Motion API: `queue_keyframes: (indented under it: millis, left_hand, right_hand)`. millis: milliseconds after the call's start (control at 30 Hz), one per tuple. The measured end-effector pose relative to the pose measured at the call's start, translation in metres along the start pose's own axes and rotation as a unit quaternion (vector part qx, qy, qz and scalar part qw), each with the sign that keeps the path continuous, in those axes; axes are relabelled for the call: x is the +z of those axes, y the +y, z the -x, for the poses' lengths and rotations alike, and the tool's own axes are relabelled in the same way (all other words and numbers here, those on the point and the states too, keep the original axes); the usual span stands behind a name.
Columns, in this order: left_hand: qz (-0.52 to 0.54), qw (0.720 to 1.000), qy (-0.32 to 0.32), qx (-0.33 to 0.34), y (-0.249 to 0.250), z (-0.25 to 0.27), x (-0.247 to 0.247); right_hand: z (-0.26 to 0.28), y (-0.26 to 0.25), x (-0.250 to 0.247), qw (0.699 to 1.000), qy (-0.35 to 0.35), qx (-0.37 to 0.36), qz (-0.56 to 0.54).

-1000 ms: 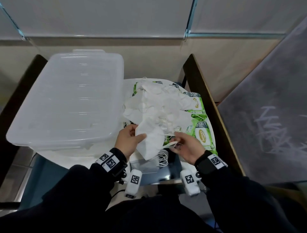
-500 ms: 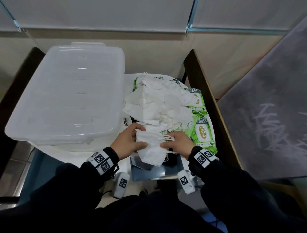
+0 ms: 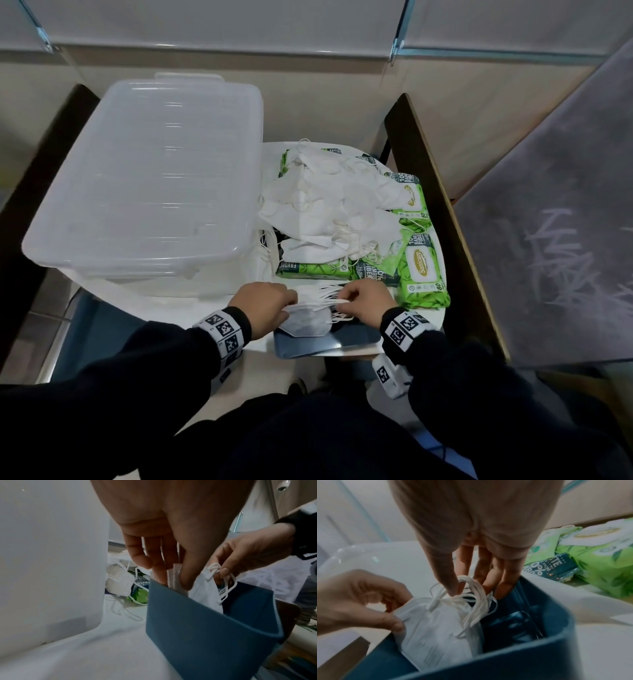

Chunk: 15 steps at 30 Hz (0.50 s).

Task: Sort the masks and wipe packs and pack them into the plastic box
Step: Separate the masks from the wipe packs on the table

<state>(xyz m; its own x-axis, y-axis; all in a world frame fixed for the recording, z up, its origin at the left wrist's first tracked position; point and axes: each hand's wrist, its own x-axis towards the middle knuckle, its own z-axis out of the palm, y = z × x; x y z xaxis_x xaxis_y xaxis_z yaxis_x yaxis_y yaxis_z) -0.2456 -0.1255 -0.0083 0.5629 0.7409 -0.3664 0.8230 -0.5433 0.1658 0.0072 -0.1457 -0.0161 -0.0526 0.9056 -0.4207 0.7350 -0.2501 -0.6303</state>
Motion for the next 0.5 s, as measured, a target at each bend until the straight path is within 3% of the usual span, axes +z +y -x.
queue_keyframes:
  millis: [100, 233, 367, 500]
  left_hand:
    - [-0.051, 0.999, 0.007, 0.001, 0.004, 0.0, 0.007]
    - [-0.104, 0.994, 0.018, 0.007, 0.008, 0.001, 0.011]
    - [-0.075, 0.996, 0.045, -0.003, 0.009, 0.0, 0.007]
    - [-0.058, 0.998, 0.026, -0.027, 0.009, -0.004, 0.0]
  right_hand:
    - [0.0, -0.001, 0.007, 0.999, 0.011, -0.001, 0.053]
    - [-0.002, -0.002, 0.01, 0.999, 0.029, 0.025, 0.026]
    - [-0.001, 0.0, 0.011, 0.995, 0.029, 0.063, -0.075]
    - [0.0, 0.004, 0.006, 0.984, 0.027, 0.079, -0.157]
